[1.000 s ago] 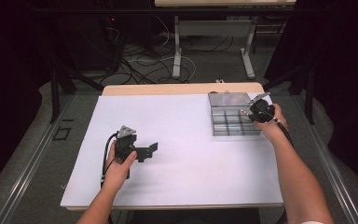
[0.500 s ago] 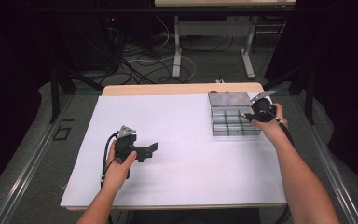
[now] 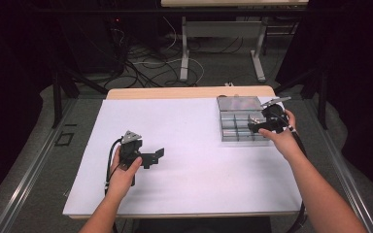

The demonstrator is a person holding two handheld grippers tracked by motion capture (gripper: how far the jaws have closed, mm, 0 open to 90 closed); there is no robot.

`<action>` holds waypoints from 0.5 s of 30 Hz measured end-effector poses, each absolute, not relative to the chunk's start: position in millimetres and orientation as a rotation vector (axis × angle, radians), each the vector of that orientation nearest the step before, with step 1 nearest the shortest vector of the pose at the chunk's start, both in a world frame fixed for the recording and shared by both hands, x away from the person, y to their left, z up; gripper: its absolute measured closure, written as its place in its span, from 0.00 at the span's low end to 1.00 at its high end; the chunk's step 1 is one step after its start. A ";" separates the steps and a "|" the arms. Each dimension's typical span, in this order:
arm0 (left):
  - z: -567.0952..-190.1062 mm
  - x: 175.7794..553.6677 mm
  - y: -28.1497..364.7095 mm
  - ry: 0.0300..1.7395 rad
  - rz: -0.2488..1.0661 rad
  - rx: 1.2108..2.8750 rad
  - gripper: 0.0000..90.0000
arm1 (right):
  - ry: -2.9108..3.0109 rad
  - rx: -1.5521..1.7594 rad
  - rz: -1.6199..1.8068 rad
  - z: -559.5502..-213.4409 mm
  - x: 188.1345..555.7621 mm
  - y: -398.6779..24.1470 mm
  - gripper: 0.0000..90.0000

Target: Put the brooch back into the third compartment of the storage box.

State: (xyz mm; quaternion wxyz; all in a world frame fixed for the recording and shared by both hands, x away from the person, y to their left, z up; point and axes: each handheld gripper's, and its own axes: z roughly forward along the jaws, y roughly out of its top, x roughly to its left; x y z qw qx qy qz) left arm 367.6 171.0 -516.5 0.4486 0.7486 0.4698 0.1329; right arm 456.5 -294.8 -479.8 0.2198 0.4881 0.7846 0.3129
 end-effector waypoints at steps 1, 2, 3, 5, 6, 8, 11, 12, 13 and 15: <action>-516.4 367.5 171.1 1.163 0.329 1.851 0.00 | 2.164 1.364 0.880 -479.4 453.1 -293.3 0.16; -516.4 367.5 171.2 1.162 0.329 1.850 0.00 | 2.161 1.366 0.902 -479.0 449.9 -292.6 0.15; -516.4 367.3 171.4 1.161 0.331 1.850 0.00 | 2.157 1.377 0.907 -478.0 446.3 -291.1 0.13; -516.7 367.4 171.5 1.159 0.334 1.841 0.00 | 2.153 1.365 0.915 -476.9 439.3 -288.0 0.07; -516.3 367.3 172.0 1.160 0.330 1.846 0.00 | 2.148 1.365 0.932 -476.5 435.2 -286.3 0.05; -516.8 367.3 172.0 1.162 0.336 1.837 0.00 | 2.145 1.360 0.965 -475.3 426.6 -284.3 0.03; -516.4 367.1 172.7 1.166 0.327 1.840 0.00 | 2.139 1.345 0.988 -475.7 414.0 -281.9 0.01; -516.4 367.0 172.8 1.165 0.327 1.839 0.00 | 2.134 1.348 1.003 -476.4 410.0 -281.5 0.01; -516.3 366.9 173.0 1.164 0.329 1.839 0.00 | 2.127 1.339 1.006 -477.1 406.2 -281.3 0.01; -516.3 366.7 173.0 1.165 0.332 1.835 0.00 | 2.116 1.326 1.004 -479.2 398.4 -281.5 0.00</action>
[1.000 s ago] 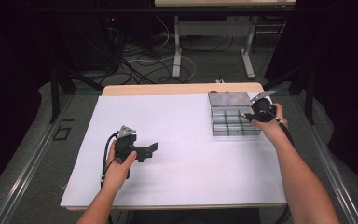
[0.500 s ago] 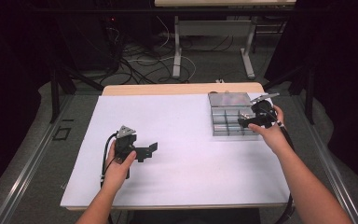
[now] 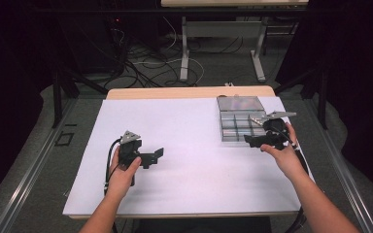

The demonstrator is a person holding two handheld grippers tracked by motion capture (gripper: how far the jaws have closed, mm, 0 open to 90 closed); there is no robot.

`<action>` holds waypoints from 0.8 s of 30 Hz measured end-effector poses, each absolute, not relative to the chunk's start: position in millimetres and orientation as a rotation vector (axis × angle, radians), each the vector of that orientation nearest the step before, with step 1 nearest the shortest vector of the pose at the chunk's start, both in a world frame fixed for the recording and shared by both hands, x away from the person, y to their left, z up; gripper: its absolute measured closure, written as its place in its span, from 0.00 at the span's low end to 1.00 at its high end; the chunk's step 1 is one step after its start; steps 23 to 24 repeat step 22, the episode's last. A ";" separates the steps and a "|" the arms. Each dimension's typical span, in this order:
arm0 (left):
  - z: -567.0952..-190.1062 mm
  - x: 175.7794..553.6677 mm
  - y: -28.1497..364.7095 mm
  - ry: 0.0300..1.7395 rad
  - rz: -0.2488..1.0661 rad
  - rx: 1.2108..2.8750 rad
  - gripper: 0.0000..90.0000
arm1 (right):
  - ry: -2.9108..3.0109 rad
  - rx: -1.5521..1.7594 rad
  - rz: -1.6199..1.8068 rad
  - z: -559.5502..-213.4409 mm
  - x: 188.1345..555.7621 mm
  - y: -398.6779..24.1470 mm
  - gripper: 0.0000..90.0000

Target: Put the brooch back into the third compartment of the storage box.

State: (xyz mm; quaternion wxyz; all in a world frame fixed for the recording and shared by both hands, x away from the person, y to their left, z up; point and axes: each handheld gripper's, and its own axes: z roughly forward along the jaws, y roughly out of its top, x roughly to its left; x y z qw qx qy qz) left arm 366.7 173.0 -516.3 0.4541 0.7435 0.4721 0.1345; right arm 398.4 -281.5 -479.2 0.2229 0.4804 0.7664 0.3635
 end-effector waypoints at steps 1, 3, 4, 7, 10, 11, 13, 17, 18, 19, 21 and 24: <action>-516.4 366.5 173.1 1.164 0.335 1.835 0.00 | 2.111 1.337 1.014 -480.8 394.5 -281.6 0.00; -516.2 366.1 173.5 1.164 0.335 1.833 0.00 | 2.107 1.347 1.030 -485.0 387.4 -283.4 0.00; -516.2 366.1 173.7 1.163 0.335 1.831 0.00 | 2.101 1.345 1.034 -487.4 384.1 -284.1 0.00; -516.1 365.7 174.7 1.158 0.336 1.839 0.00 | 2.096 1.346 1.036 -493.5 373.6 -285.9 0.00; -516.4 364.9 174.5 1.155 0.342 1.837 0.00 | 2.099 1.349 1.042 -499.3 364.0 -287.3 0.00; -516.4 364.7 174.5 1.155 0.342 1.837 0.00 | 2.103 1.349 1.044 -501.3 361.1 -288.1 0.00; -516.6 364.4 174.3 1.155 0.342 1.837 0.00 | 2.107 1.344 1.045 -505.4 355.8 -289.6 0.00; -517.1 364.4 174.0 1.149 0.346 1.848 0.00 | 2.089 1.349 1.048 -512.6 347.3 -294.3 0.00; -517.2 364.4 173.7 1.147 0.341 1.851 0.00 | 2.084 1.353 1.052 -514.3 345.6 -295.3 0.00; -517.3 364.4 173.4 1.145 0.340 1.853 0.00 | 2.084 1.348 1.047 -515.8 344.5 -296.6 0.00; -517.2 364.4 173.0 1.139 0.343 1.859 0.00 | 2.073 1.356 1.053 -517.6 342.3 -298.7 0.00; -517.2 364.4 173.0 1.135 0.345 1.860 0.00 | 2.068 1.360 1.061 -517.9 341.3 -300.3 0.00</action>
